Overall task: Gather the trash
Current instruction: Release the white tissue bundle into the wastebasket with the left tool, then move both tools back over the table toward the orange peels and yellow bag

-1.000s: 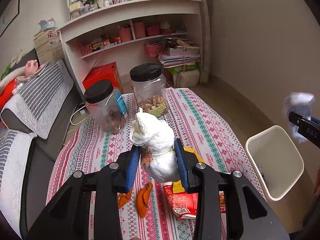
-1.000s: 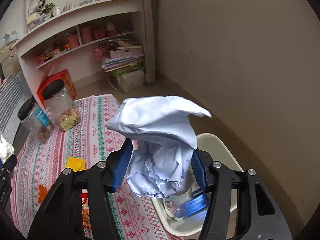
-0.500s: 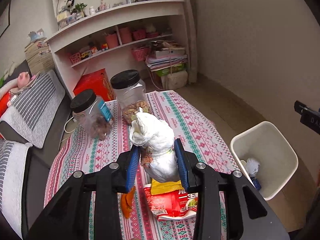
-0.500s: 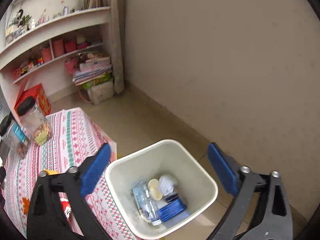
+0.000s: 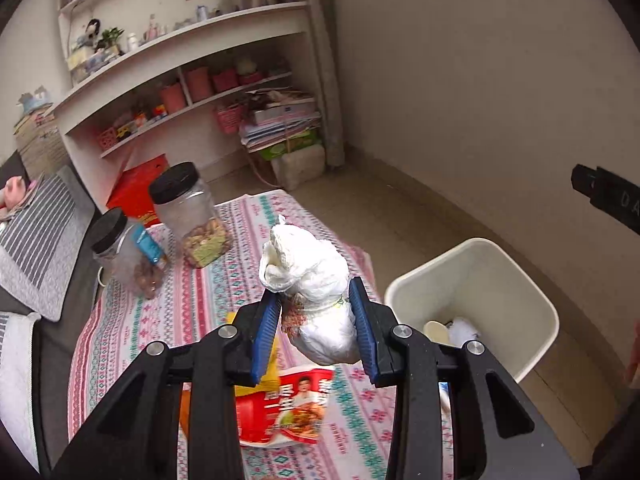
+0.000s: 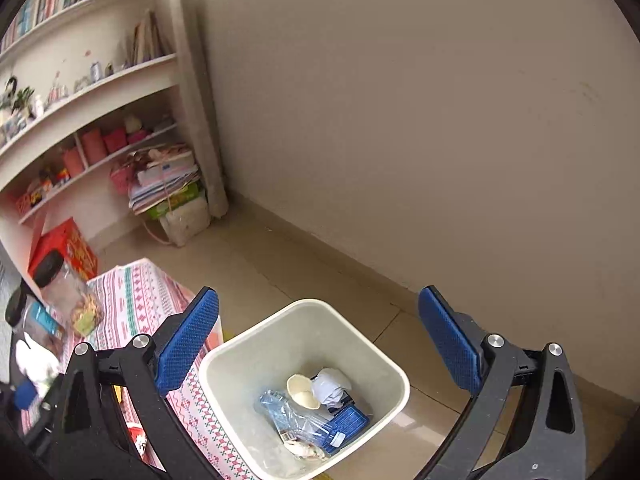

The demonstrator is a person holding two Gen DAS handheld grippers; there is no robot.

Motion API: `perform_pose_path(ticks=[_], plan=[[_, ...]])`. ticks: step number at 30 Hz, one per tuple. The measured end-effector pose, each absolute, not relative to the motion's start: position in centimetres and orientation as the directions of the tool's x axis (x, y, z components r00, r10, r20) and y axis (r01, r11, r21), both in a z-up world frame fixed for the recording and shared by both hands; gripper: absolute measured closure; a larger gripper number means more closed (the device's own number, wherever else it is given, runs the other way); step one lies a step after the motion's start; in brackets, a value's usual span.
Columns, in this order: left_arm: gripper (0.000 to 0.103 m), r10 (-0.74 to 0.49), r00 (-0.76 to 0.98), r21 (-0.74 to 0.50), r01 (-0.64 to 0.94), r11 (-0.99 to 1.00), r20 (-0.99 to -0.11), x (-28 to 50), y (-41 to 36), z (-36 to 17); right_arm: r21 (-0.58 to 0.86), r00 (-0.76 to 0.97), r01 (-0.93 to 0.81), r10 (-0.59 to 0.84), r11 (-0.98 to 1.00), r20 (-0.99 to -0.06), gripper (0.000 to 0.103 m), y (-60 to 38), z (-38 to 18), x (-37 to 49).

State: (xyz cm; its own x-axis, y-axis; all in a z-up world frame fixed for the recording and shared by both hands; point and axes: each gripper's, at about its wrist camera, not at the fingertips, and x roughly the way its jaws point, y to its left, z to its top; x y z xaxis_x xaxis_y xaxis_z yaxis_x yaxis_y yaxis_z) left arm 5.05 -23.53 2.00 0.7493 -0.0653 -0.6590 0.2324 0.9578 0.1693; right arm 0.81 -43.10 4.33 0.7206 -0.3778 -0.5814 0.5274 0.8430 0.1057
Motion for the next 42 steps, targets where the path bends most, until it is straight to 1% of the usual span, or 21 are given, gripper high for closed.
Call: perform_pose_path(ticks=[9, 10, 12, 15, 17, 19, 20, 21, 23, 27, 29, 33, 35, 42], plan=[[0.065, -0.132, 0.705, 0.145, 0.32, 0.936, -0.697, 5.0, -28.5, 0.9, 0.16, 0.719, 0.577, -0.406, 0.801, -0.564, 0.007, -45.9, 4.9, -0.8], [0.063, -0.137, 0.697, 0.147, 0.331, 0.932, -0.704, 4.9, -29.1, 0.6, 0.165, 0.718, 0.585, -0.412, 0.794, -0.561, 0.007, -46.2, 4.9, -1.0], [0.052, -0.147, 0.688, 0.145, 0.348, 0.926, -0.711, 4.5, -29.8, 0.3, 0.169, 0.714, 0.596, -0.423, 0.785, -0.557, 0.007, -46.5, 5.0, -1.3], [0.047, -0.142, 0.697, 0.164, 0.354, 0.921, -0.703, 3.9, -30.1, 0.2, 0.152, 0.71, 0.605, -0.444, 0.781, -0.546, 0.007, -46.5, 5.1, -1.4], [0.046, -0.126, 0.708, 0.183, 0.344, 0.921, -0.695, 3.6, -29.9, 0.2, 0.142, 0.712, 0.601, -0.447, 0.787, -0.541, 0.007, -46.1, 5.2, -1.4], [0.044, -0.099, 0.724, 0.204, 0.319, 0.925, -0.683, 3.5, -29.0, 0.5, 0.134, 0.725, 0.589, -0.448, 0.797, -0.523, 0.007, -45.3, 5.4, -1.4], [0.042, -0.087, 0.73, 0.21, 0.306, 0.929, -0.678, 3.4, -28.5, 0.6, 0.131, 0.732, 0.583, -0.449, 0.802, -0.512, 0.007, -44.9, 5.5, -1.4], [0.036, -0.078, 0.735, 0.214, 0.295, 0.931, -0.673, 3.4, -28.1, 0.8, 0.124, 0.738, 0.577, -0.45, 0.807, -0.502, 0.007, -44.4, 5.6, -1.4], [0.03, -0.049, 0.755, 0.229, 0.259, 0.938, -0.654, 3.3, -26.7, 1.1, 0.097, 0.754, 0.552, -0.446, 0.828, -0.482, 0.007, -42.9, 5.7, -1.1], [0.028, 0.006, 0.777, 0.258, 0.202, 0.945, -0.63, 2.6, -23.9, 1.4, 0.075, 0.798, 0.483, -0.404, 0.872, -0.447, 0.007, -39.6, 5.8, -0.5], [0.025, 0.028, 0.778, 0.264, 0.178, 0.948, -0.627, 2.4, -22.3, 1.5, 0.087, 0.826, 0.45, -0.377, 0.889, -0.419, 0.007, -38.2, 6.0, -0.6], [0.023, 0.077, 0.78, 0.275, 0.125, 0.953, -0.621, 2.0, -19.2, 1.4, 0.103, 0.873, 0.373, -0.311, 0.922, -0.375, 0.007, -35.3, 6.4, -0.6], [0.022, 0.1, 0.774, 0.272, 0.096, 0.958, -0.625, 2.1, -17.4, 1.3, 0.106, 0.882, 0.335, -0.272, 0.936, -0.384, 0.007, -34.0, 6.4, -0.2], [0.022, 0.173, 0.755, 0.264, 0.0, 0.965, -0.633, 2.3, -11.9, 1.2, 0.119, 0.875, 0.208, -0.13, 0.971, -0.467, 0.007, -29.8, 5.4, 1.4]])
